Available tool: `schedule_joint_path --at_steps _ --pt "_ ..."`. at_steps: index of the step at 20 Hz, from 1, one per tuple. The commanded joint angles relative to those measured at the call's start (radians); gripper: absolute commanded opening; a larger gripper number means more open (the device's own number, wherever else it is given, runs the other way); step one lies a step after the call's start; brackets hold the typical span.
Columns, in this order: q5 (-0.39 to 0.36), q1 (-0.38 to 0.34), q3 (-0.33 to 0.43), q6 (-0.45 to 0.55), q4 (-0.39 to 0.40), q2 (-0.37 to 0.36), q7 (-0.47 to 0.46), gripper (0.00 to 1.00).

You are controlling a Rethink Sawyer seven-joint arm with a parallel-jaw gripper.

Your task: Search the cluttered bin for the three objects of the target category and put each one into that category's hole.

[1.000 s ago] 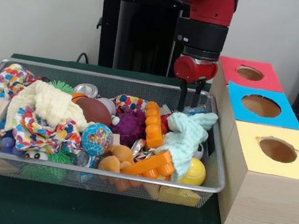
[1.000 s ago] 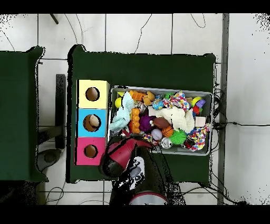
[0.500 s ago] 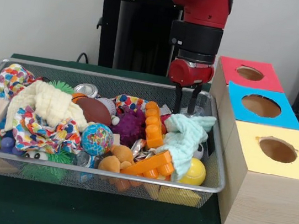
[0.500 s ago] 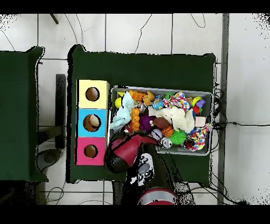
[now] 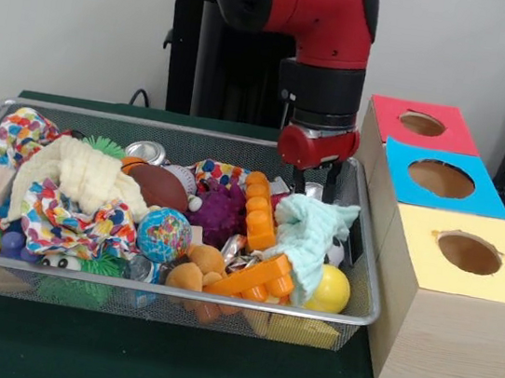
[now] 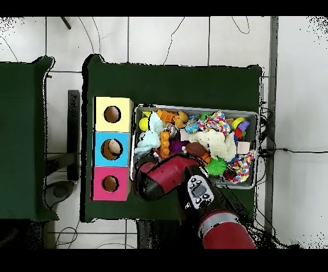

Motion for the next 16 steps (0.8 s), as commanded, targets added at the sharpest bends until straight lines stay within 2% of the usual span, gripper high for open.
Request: schedule_joint_path --at_steps 1,6,9,16 --pt "0.044 -0.098 0.214 0.162 -0.027 0.139 -0.043 1.0" --pt "0.068 -0.071 0.17 0.228 -0.044 0.163 -0.012 1.0" --pt "0.087 -0.066 0.161 0.283 -0.05 0.167 -0.026 1.0" --pt "0.112 -0.063 0.149 0.315 -0.048 0.178 -0.035 1.0"
